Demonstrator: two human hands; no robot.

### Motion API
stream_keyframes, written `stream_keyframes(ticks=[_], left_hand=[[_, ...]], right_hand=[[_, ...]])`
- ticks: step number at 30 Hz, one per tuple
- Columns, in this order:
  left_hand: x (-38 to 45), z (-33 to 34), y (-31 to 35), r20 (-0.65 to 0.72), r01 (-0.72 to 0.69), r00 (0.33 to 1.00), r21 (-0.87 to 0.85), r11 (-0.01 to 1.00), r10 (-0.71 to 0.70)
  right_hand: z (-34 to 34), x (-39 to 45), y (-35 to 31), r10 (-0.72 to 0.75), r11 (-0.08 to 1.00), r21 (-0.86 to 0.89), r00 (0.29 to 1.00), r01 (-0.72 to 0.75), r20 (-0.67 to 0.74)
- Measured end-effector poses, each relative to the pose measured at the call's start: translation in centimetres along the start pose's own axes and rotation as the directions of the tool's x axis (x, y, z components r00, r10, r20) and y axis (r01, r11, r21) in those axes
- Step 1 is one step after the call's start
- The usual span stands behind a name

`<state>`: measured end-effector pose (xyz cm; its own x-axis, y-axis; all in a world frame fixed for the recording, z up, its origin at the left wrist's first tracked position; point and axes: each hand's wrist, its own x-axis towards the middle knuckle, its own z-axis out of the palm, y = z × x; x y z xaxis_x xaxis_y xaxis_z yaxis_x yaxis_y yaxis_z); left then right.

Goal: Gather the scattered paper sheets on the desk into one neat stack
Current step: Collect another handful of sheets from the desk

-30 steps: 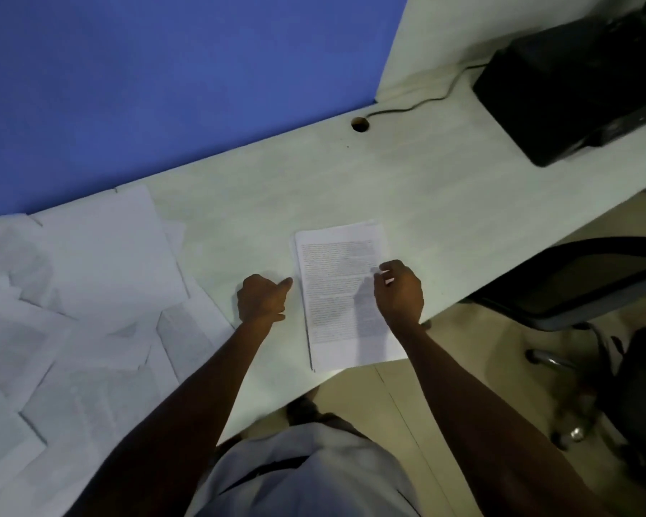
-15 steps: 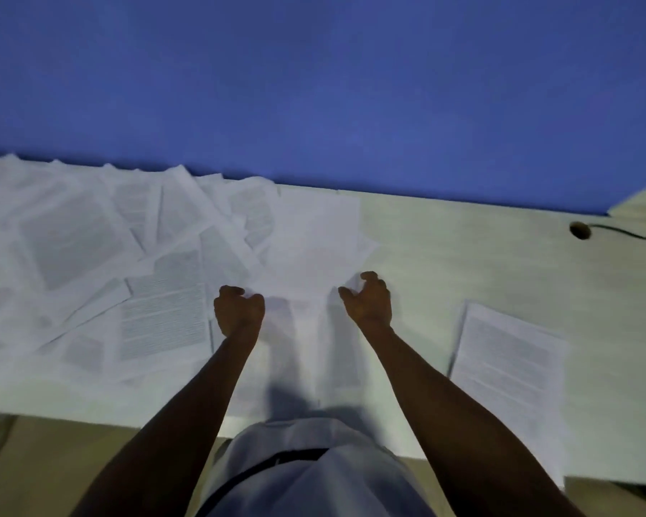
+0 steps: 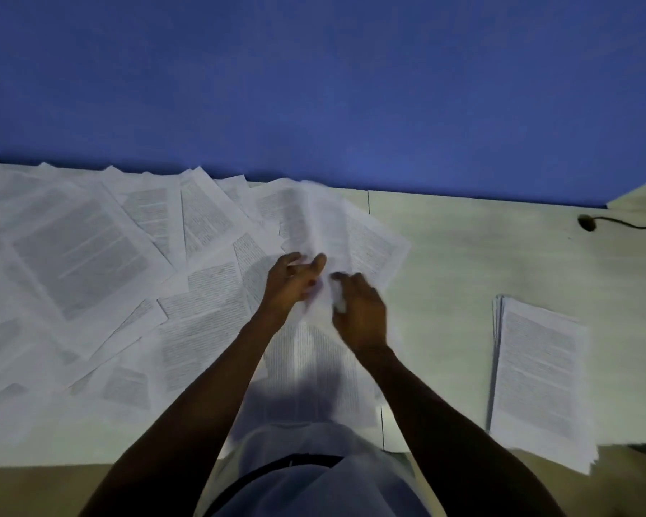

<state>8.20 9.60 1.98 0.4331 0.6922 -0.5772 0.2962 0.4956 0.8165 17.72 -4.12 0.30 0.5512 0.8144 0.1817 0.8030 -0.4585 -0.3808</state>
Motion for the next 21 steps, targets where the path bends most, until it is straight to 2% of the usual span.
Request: stream_keyframes(ticks=[1,2,4,6,8,9,10,12,13,14,16,19,21], left_hand=[[0.3,0.1,0.7,0.008,0.0,1.0,-0.06,0.998,0.0],[0.3,0.0,1.4,-0.045,-0.02,0.999,-0.072,0.997,0.017],[1.1,-1.6,1.8,-0.149,-0.03,0.989,-0.057,0.998,0.021],[2.0,-4.0,1.5,-0.094,0.035,0.995,-0.065,0.997,-0.041],[2.9,-6.1,1.2,0.009,0.132,0.991,-0.039,0.99,-0.132],[3.0,-6.9,1.0,0.032,0.155,0.987,0.012,0.988,-0.156],[3.0,-7.4,0.8,0.0,0.149,0.989,0.101,0.984,-0.15],[3.1,-8.0,0.0,-0.21,0.14,0.976,0.38,0.914,-0.063],[2.9,-8.3,-0.5,-0.29,0.151,0.957,0.458,0.876,-0.013],[2.7,-8.5,-0.9,-0.324,0.153,0.946,0.488,0.859,0.016],[3.0,-9.0,-1.9,-0.306,0.15,0.952,0.484,0.862,0.006],[3.1,-9.3,-2.7,-0.3,0.163,0.954,0.486,0.859,-0.012],[2.8,-9.0,-2.6,-0.298,0.14,0.955,0.486,0.863,0.012]], right_hand=[[0.3,-0.3,-1.1,-0.103,0.994,0.041,0.993,0.101,0.061],[0.5,-0.6,-2.1,-0.176,0.982,0.095,0.978,0.165,0.111],[0.3,-1.0,-3.1,-0.184,0.967,0.204,0.97,0.151,0.156],[-0.6,-1.4,-3.3,0.013,0.962,0.269,0.987,-0.056,0.161],[-1.0,-1.2,-2.3,0.281,0.923,0.249,0.956,-0.294,0.086],[-1.1,-0.7,-1.6,0.408,0.89,0.198,0.911,-0.41,0.057],[-0.9,-0.1,-0.9,0.528,0.836,0.13,0.846,-0.533,0.073],[-0.8,1.3,0.0,0.746,0.639,0.048,0.634,-0.767,0.203],[-0.8,1.9,0.2,0.812,0.527,0.044,0.519,-0.849,0.267],[-0.8,2.4,0.3,0.848,0.443,0.037,0.432,-0.896,0.307],[-0.5,3.4,0.4,0.869,0.393,-0.012,0.367,-0.919,0.331],[0.5,4.2,0.2,0.878,0.414,-0.123,0.36,-0.902,0.317],[0.8,5.0,0.0,0.862,0.415,-0.1,0.356,-0.904,0.36]])
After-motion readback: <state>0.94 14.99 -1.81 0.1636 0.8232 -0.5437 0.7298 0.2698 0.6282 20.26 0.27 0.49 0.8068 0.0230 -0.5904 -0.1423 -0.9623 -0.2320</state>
